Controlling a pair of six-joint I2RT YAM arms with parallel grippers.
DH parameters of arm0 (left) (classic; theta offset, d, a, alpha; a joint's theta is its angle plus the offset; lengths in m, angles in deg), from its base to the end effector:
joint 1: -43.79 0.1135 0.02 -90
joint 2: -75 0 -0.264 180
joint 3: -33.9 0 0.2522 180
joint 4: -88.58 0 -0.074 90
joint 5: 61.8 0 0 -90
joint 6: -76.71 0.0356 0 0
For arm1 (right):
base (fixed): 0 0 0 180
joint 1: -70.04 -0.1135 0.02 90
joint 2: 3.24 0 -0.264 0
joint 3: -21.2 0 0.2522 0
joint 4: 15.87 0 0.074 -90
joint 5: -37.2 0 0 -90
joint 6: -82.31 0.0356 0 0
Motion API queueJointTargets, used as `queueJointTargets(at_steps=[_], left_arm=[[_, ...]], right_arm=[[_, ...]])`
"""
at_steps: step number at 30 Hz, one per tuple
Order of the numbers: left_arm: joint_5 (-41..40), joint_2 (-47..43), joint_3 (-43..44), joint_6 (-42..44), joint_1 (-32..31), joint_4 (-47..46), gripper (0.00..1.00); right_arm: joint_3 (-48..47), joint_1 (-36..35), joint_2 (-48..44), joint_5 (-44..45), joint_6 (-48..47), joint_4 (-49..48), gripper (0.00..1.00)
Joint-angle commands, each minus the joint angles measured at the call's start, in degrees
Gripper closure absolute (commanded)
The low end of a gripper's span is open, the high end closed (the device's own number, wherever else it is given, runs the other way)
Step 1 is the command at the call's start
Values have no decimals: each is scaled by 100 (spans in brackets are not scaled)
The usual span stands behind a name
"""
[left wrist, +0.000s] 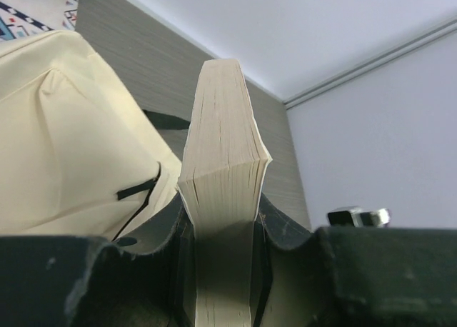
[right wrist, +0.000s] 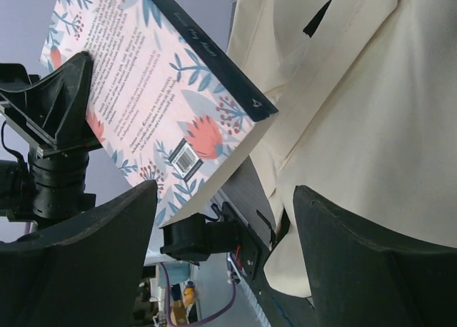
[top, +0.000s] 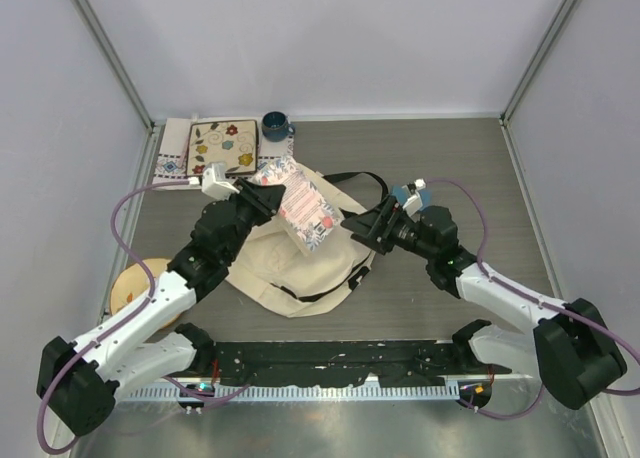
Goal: Pack the student bag
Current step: Pick up the book from the center of the board.
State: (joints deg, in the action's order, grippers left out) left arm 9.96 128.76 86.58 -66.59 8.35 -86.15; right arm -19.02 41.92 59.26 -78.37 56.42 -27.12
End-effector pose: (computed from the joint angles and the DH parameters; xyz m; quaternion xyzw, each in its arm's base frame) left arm 0.1883 -0.1204 0.3098 -0.2186 0.7104 -0.3760 0.5533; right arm 0.2006 0.1246 0.2318 0.0987 0.7593 0.5653 0.3068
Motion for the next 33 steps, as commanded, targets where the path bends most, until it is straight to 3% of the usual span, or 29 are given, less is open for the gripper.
queueJointTargets(at_steps=[1,19,24,25,27,28,33], left_arm=[[-145,-278,-121,-462,37,-1699,100],[391,346,-358,-1209,37,-2921,100],[444,364,-393,-1236,37,-2948,100],[444,355,-402,-1244,37,-2939,100],[435,328,-455,-1253,37,-2939,100],[427,320,-473,-1253,37,-2913,100],[479,276,-499,-1262,37,-2728,100]], right_arm=[[106,-246,315,350,654,-1224,18],[-307,-739,1607,227,1226,-3281,18],[-378,-748,1713,271,1305,-3852,32],[-386,-748,1713,288,1305,-3905,40],[-386,-748,1695,315,1288,-4011,45],[-386,-748,1687,341,1287,-4037,54],[-395,-739,1546,394,1165,-4116,66]])
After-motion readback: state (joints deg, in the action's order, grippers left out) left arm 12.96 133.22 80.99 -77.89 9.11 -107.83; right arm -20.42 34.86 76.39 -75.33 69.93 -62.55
